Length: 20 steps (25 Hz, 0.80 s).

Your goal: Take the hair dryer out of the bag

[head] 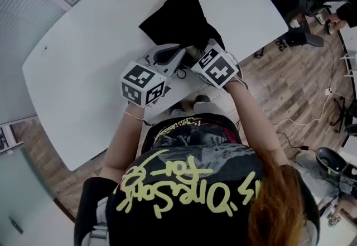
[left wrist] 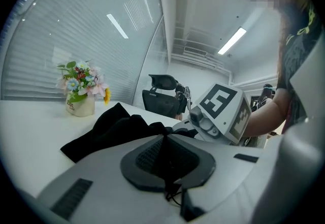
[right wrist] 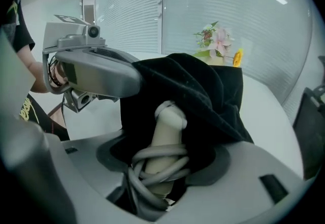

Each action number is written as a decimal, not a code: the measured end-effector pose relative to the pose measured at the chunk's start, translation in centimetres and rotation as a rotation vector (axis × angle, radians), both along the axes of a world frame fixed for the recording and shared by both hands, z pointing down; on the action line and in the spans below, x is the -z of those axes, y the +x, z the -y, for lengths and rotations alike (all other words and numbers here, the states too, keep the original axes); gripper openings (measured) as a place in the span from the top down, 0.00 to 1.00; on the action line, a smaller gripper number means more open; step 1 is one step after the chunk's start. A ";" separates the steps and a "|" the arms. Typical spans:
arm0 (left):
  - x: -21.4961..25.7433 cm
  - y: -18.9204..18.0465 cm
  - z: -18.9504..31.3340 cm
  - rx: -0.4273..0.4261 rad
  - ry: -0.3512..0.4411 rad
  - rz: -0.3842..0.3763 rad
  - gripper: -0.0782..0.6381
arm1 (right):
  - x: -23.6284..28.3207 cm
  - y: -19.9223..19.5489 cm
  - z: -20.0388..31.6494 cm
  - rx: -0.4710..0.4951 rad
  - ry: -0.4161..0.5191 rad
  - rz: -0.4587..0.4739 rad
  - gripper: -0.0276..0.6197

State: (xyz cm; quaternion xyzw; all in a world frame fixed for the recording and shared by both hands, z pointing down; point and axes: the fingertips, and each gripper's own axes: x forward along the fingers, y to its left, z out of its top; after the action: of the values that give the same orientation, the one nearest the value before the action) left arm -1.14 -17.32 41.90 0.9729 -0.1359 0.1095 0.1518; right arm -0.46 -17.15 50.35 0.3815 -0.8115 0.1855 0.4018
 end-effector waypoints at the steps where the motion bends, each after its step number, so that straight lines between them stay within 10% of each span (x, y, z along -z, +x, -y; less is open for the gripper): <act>1: -0.2 -0.2 0.1 0.007 0.005 0.007 0.88 | 0.0 0.1 0.0 -0.008 -0.001 -0.005 0.52; 20: -0.6 -1.2 0.9 0.048 0.097 0.086 0.88 | 1.5 0.3 -0.2 -0.067 -0.043 0.067 0.54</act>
State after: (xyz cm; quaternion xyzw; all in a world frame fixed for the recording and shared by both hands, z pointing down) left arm -2.34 -18.20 42.54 0.9700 -0.1706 0.1408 0.1012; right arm -0.16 -16.97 48.82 0.3932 -0.8071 0.2289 0.3762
